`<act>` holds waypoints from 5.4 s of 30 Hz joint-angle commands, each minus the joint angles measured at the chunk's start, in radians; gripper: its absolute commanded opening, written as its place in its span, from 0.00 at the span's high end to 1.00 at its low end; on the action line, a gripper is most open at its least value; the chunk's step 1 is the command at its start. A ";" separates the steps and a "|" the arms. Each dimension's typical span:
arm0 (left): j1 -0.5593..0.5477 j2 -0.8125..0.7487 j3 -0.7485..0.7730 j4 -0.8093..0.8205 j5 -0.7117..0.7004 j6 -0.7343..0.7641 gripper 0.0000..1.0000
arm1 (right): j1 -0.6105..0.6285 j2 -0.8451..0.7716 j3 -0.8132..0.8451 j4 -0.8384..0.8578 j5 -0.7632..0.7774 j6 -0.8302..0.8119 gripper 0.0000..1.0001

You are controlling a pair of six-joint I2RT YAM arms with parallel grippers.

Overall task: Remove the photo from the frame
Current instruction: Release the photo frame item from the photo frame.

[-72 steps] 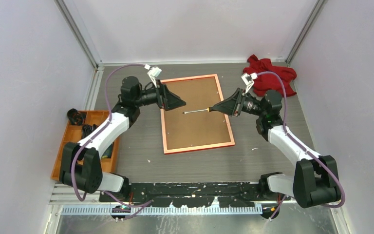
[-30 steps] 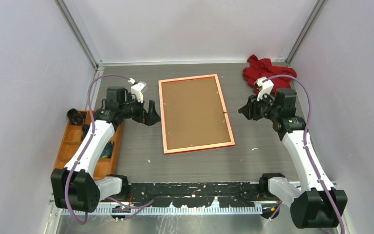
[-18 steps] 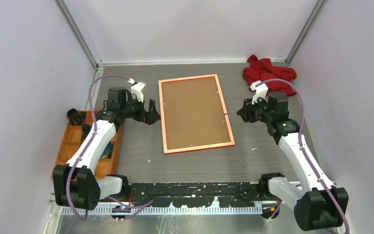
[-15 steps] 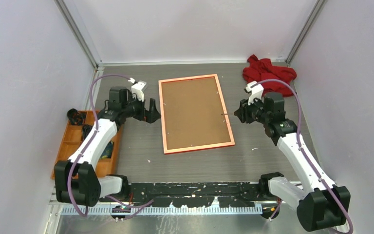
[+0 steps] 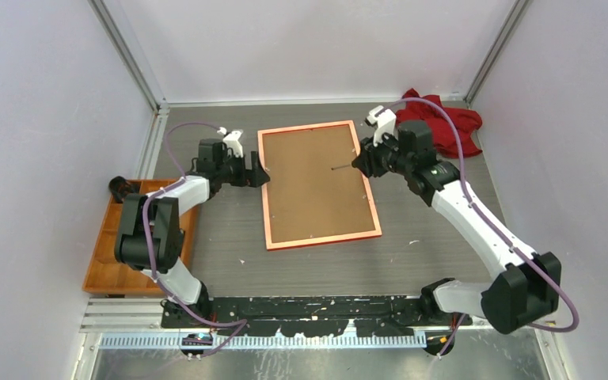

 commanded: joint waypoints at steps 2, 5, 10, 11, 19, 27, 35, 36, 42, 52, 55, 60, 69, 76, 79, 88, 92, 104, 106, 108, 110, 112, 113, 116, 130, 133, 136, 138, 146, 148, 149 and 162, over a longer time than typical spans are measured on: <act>0.003 0.045 0.018 0.190 -0.089 -0.126 0.13 | 0.038 0.096 0.097 0.083 0.163 0.085 0.99; 0.000 0.059 -0.008 0.238 -0.119 -0.144 0.14 | 0.051 0.131 0.086 0.119 0.207 0.105 0.99; -0.007 0.103 -0.014 0.283 -0.092 -0.167 0.19 | 0.080 0.174 0.119 0.106 0.061 0.156 0.99; -0.007 0.113 -0.015 0.290 -0.083 -0.174 0.21 | 0.091 0.184 0.128 0.102 0.033 0.170 0.99; -0.006 0.142 -0.062 0.366 -0.017 -0.178 0.28 | 0.196 0.317 0.259 0.059 -0.053 0.231 0.99; 0.033 0.188 -0.054 0.363 0.092 -0.180 0.38 | 0.236 0.417 0.300 0.043 -0.149 0.247 0.99; 0.043 0.207 -0.052 0.376 0.109 -0.189 0.46 | 0.263 0.430 0.239 0.120 -0.149 0.313 0.99; 0.043 0.210 -0.047 0.369 0.108 -0.189 0.48 | 0.264 0.434 0.236 0.128 -0.151 0.316 0.99; 0.041 0.240 0.011 0.276 0.074 -0.191 0.51 | 0.266 0.451 0.206 0.155 -0.172 0.332 0.99; 0.007 0.259 0.072 0.162 -0.013 -0.163 0.54 | 0.280 0.472 0.182 0.168 -0.187 0.320 0.99; -0.003 0.263 0.083 0.143 -0.020 -0.150 0.54 | 0.283 0.486 0.171 0.184 -0.189 0.330 0.99; -0.009 0.255 0.070 0.166 0.011 -0.133 0.50 | 0.287 0.513 0.172 0.211 -0.171 0.386 0.99; -0.020 0.262 0.082 0.151 0.033 -0.110 0.56 | 0.288 0.527 0.175 0.209 -0.199 0.405 0.99; -0.030 0.259 0.083 0.142 0.020 -0.094 0.59 | 0.288 0.531 0.171 0.206 -0.204 0.400 0.99; -0.030 0.257 0.082 0.142 0.021 -0.093 0.60 | 0.288 0.539 0.170 0.207 -0.196 0.402 0.99; -0.030 0.259 0.083 0.142 0.028 -0.089 0.62 | 0.288 0.553 0.166 0.219 -0.147 0.406 0.99; -0.031 0.259 0.083 0.142 0.032 -0.088 0.63 | 0.287 0.549 0.164 0.226 -0.130 0.406 0.99; -0.030 0.260 0.084 0.142 0.036 -0.088 0.68 | 0.287 0.535 0.154 0.238 -0.068 0.396 0.99; -0.030 0.260 0.083 0.142 0.037 -0.088 0.69 | 0.288 0.529 0.150 0.243 -0.052 0.393 0.99; -0.030 0.260 0.084 0.142 0.036 -0.088 0.69 | 0.288 0.525 0.147 0.246 -0.035 0.392 0.99; -0.030 0.260 0.085 0.142 0.038 -0.088 0.69 | 0.291 0.522 0.145 0.250 -0.018 0.389 0.99; -0.031 0.260 0.085 0.141 0.038 -0.088 0.69 | 0.296 0.518 0.143 0.251 0.007 0.382 0.99; -0.030 0.260 0.085 0.142 0.039 -0.088 0.69 | 0.298 0.518 0.143 0.251 0.020 0.379 0.99; -0.030 0.260 0.085 0.142 0.039 -0.088 0.70 | 0.309 0.515 0.142 0.251 0.051 0.366 0.99; -0.030 0.262 0.085 0.140 0.039 -0.088 0.72 | 0.339 0.488 0.141 0.256 0.166 0.309 0.99; -0.030 0.262 0.085 0.140 0.042 -0.087 0.73 | 0.347 0.483 0.143 0.261 0.214 0.319 0.99; -0.030 0.262 0.084 0.139 0.042 -0.087 0.74 | 0.353 0.478 0.155 0.255 0.286 0.365 0.99; -0.030 0.261 0.085 0.140 0.042 -0.087 0.75 | 0.358 0.477 0.167 0.240 0.314 0.384 0.99; -0.030 0.262 0.086 0.137 0.042 -0.087 0.76 | 0.419 0.497 0.196 0.217 0.447 0.358 0.99; -0.031 0.262 0.086 0.137 0.040 -0.088 0.76 | 0.428 0.504 0.201 0.212 0.451 0.352 0.99; -0.030 0.262 0.086 0.137 0.040 -0.088 0.76 | 0.428 0.505 0.203 0.211 0.450 0.349 0.99; -0.030 0.260 0.083 0.141 0.043 -0.088 0.75 | 0.428 0.515 0.219 0.195 0.428 0.328 0.99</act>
